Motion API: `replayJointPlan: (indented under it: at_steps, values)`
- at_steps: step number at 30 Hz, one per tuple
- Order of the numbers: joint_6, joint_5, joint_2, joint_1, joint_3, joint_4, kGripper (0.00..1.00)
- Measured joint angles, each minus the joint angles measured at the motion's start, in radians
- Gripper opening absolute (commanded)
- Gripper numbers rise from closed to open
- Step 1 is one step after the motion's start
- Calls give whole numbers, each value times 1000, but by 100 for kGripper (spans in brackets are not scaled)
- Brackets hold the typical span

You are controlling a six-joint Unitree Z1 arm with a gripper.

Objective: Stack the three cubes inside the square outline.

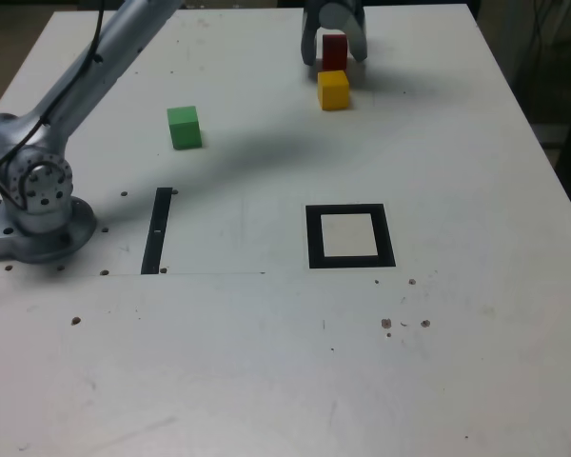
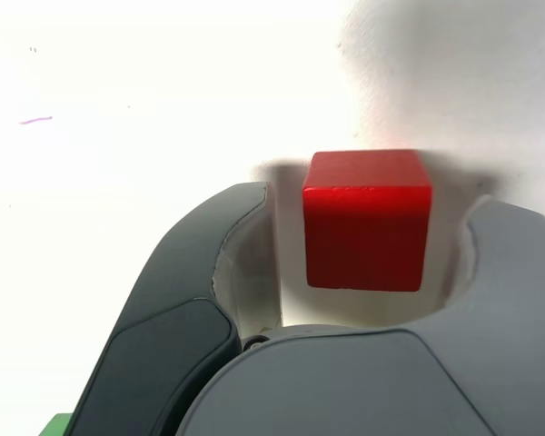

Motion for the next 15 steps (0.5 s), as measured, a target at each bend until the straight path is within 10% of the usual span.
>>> replayJointPlan:
  at_steps: [15]
  values:
    - [22, -6, 7, 0, 1, -10, 33]
